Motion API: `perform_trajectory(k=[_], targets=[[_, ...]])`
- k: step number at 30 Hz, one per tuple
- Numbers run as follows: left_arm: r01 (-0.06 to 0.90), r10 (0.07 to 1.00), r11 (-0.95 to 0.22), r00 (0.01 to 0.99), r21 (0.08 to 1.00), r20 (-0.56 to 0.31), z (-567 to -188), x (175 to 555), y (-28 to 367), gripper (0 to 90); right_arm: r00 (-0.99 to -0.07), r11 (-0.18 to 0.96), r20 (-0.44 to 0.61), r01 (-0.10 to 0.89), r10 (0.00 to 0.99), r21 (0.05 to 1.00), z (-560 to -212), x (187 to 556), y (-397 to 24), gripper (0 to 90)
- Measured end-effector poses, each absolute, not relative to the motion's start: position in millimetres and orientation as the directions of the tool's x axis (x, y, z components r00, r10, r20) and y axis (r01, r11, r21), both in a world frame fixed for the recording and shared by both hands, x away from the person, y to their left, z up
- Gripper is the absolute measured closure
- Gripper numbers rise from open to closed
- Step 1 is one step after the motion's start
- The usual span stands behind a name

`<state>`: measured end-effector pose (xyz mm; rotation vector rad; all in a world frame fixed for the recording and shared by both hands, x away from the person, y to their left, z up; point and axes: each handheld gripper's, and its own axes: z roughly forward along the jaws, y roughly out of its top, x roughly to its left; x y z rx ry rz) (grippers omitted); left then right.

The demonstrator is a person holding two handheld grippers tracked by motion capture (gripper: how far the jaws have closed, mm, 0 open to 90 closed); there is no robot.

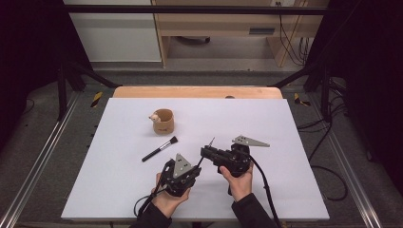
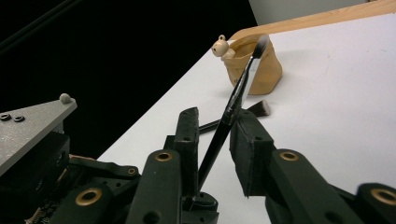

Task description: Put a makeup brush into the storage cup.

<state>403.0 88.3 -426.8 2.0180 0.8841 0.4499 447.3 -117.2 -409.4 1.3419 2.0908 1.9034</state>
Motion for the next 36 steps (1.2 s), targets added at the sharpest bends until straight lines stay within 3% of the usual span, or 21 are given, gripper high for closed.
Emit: perform_trajectory(k=[15,18,25,28,36], targets=[[0.408,0.720,-0.386,0.694,0.828,-0.006,-429.4,400.7,85.3,83.7,-0.661,-0.105,0.524,0.564,0.537,0.819,-408.3,445.4,-118.3,85.0],[0.404,0.720,-0.385,0.694,0.830,-0.004,-428.8,400.0,85.3,77.8,-0.675,-0.101,0.521,0.557,0.523,0.824,-407.4,444.2,-118.3,85.5],[0.374,0.725,-0.368,0.688,0.851,0.011,-420.6,399.6,89.3,53.7,-0.688,-0.078,0.490,0.537,0.536,0.840,-405.9,443.5,-120.6,85.6],[0.370,0.720,-0.368,0.694,0.853,0.010,-417.4,399.8,89.0,48.3,-0.696,-0.070,0.473,0.523,0.540,0.850,-405.1,442.8,-120.7,85.6],[0.353,0.707,-0.369,0.707,0.860,0.014,-409.1,401.5,83.1,48.2,-0.720,-0.044,0.440,0.497,0.537,0.866,-402.5,439.8,-116.5,85.6]])
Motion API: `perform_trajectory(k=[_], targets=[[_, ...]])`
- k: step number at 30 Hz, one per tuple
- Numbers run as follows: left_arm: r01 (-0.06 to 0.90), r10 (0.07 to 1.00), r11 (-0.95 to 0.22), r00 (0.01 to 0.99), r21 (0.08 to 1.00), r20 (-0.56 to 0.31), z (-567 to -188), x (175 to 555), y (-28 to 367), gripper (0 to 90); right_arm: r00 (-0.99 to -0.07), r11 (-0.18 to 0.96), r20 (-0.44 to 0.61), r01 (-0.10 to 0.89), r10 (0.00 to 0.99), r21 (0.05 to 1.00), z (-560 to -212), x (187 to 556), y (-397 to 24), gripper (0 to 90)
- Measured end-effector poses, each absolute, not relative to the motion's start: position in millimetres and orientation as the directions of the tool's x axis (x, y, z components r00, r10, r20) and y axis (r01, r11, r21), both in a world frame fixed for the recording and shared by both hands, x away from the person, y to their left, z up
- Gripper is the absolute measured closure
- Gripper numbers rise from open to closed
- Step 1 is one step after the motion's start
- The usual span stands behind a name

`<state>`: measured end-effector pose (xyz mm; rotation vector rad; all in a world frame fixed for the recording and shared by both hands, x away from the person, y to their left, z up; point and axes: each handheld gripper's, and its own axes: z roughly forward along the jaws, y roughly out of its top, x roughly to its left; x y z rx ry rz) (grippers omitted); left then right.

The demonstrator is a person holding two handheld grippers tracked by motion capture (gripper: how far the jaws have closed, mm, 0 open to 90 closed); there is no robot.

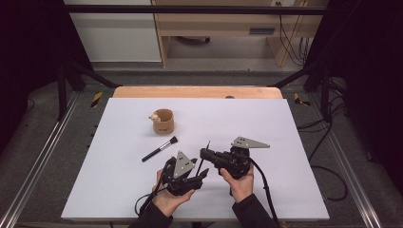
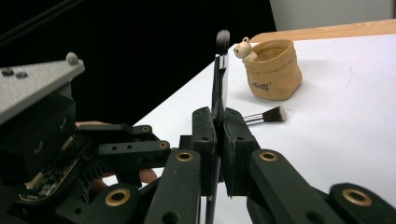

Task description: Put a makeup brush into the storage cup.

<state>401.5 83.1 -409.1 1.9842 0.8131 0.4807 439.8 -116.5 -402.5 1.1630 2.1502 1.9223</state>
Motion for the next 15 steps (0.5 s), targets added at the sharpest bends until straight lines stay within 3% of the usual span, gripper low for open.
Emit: perform_trajectory(k=[15], targets=[[0.344,0.715,-0.347,0.699,0.872,0.009,-399.9,402.8,79.6,72.3,-0.732,-0.030,0.430,0.490,0.528,0.871,-401.7,437.6,-113.1,85.7]])
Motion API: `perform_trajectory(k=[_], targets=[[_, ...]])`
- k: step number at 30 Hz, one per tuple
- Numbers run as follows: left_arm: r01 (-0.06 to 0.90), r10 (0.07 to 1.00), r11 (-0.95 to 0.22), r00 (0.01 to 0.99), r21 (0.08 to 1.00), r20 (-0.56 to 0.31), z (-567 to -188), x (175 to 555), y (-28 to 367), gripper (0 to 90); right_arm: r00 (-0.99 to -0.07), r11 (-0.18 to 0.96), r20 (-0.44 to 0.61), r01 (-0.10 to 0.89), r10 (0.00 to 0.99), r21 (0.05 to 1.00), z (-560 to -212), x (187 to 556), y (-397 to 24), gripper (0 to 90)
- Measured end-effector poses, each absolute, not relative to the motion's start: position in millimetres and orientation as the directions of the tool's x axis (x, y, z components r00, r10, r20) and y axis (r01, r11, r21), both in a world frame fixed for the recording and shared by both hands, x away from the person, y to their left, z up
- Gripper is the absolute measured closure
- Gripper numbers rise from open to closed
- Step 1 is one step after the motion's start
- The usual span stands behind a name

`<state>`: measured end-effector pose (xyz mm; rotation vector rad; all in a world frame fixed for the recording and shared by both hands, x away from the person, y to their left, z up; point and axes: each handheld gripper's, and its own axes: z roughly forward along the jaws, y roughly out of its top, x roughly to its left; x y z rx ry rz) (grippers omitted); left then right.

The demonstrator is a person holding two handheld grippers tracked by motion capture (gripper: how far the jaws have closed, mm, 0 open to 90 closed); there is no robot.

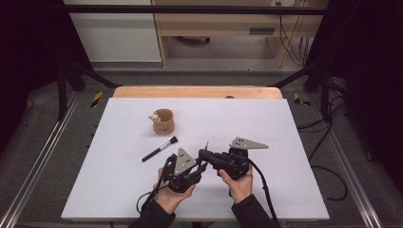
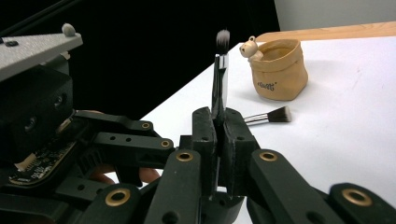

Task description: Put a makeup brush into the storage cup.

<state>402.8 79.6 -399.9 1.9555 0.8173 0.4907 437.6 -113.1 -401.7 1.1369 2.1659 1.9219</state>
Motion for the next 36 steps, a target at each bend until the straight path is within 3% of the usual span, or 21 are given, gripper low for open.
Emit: perform_trajectory(k=[13,24,36], targets=[[0.348,0.726,-0.341,0.688,0.873,0.010,-398.5,402.8,80.4,82.9,-0.743,-0.022,0.422,0.482,0.520,0.876,-401.8,436.0,-111.0,85.6],[0.351,0.729,-0.329,0.684,0.877,-0.001,-399.7,402.8,83.1,84.2,-0.747,-0.014,0.406,0.469,0.526,0.883,-401.9,434.4,-107.9,85.2],[0.374,0.748,-0.321,0.664,0.870,-0.010,-402.4,408.4,97.4,84.2,-0.748,-0.028,0.385,0.441,0.541,0.897,-396.2,432.1,-120.1,56.4]])
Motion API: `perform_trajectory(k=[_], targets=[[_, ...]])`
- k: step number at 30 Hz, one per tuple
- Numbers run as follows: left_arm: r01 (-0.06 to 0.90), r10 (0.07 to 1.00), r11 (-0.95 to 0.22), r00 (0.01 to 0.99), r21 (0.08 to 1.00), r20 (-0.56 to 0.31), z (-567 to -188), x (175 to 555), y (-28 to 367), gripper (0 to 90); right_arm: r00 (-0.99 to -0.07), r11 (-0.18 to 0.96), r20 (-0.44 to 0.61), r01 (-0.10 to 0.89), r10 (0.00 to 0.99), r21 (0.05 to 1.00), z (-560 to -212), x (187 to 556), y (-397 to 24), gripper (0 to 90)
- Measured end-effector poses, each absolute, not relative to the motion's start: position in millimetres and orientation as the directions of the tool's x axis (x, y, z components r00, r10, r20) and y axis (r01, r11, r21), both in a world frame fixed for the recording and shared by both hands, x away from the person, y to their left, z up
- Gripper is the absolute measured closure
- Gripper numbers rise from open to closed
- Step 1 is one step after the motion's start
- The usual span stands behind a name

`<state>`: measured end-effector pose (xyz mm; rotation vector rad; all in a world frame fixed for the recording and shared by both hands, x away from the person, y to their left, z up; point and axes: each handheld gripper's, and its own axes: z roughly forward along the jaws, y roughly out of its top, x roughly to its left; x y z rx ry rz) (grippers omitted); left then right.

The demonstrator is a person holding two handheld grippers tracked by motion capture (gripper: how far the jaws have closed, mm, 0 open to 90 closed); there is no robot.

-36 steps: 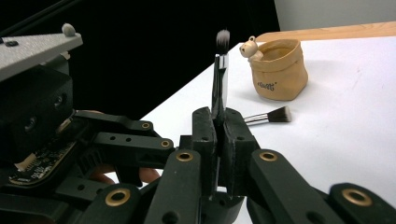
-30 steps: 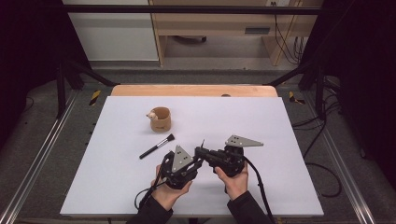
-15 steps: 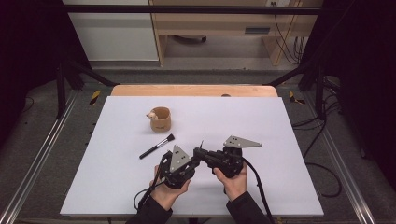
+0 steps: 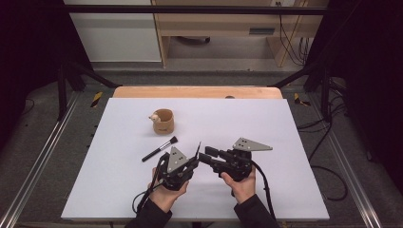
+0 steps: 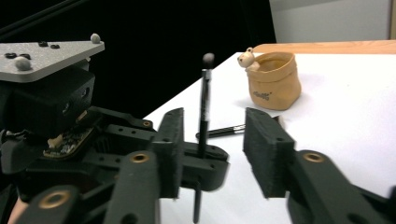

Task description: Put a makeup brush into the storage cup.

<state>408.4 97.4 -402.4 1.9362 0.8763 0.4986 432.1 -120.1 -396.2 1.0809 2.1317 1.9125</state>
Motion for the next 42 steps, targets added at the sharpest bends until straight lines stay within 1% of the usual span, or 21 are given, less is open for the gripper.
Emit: perform_trajectory(k=[3,8,13,18,25,28,42], targets=[[0.371,0.752,-0.325,0.660,0.870,0.000,-402.9,409.1,103.6,84.2,-0.742,-0.011,0.360,0.430,0.566,0.903,-394.7,432.6,-125.5,45.5],[0.380,0.761,-0.304,0.648,0.874,-0.017,-403.8,411.1,114.4,84.2,-0.710,0.005,0.338,0.433,0.618,0.901,-396.2,432.5,-138.0,35.8],[0.383,0.771,-0.293,0.636,0.876,-0.020,-403.1,412.6,125.1,84.2,-0.682,0.032,0.302,0.431,0.666,0.902,-401.1,431.8,-152.6,29.5],[0.378,0.781,-0.277,0.624,0.884,-0.022,-398.5,414.2,136.7,84.2,-0.658,0.031,0.284,0.423,0.697,0.905,-402.1,431.3,-164.1,24.1],[0.376,0.795,-0.256,0.606,0.891,-0.028,-393.8,416.9,151.1,84.1,-0.636,0.076,0.214,0.396,0.741,0.915,-401.7,428.7,-176.4,14.8],[0.378,0.798,-0.242,0.601,0.894,-0.038,-391.6,418.1,157.0,84.1,-0.621,0.101,0.182,0.391,0.762,0.915,-403.1,428.1,-179.9,12.8],[0.377,0.814,-0.200,0.577,0.904,-0.061,-383.0,422.6,176.8,84.0,-0.578,0.101,0.156,0.387,0.801,0.916,-405.6,424.1,-204.8,8.9]])
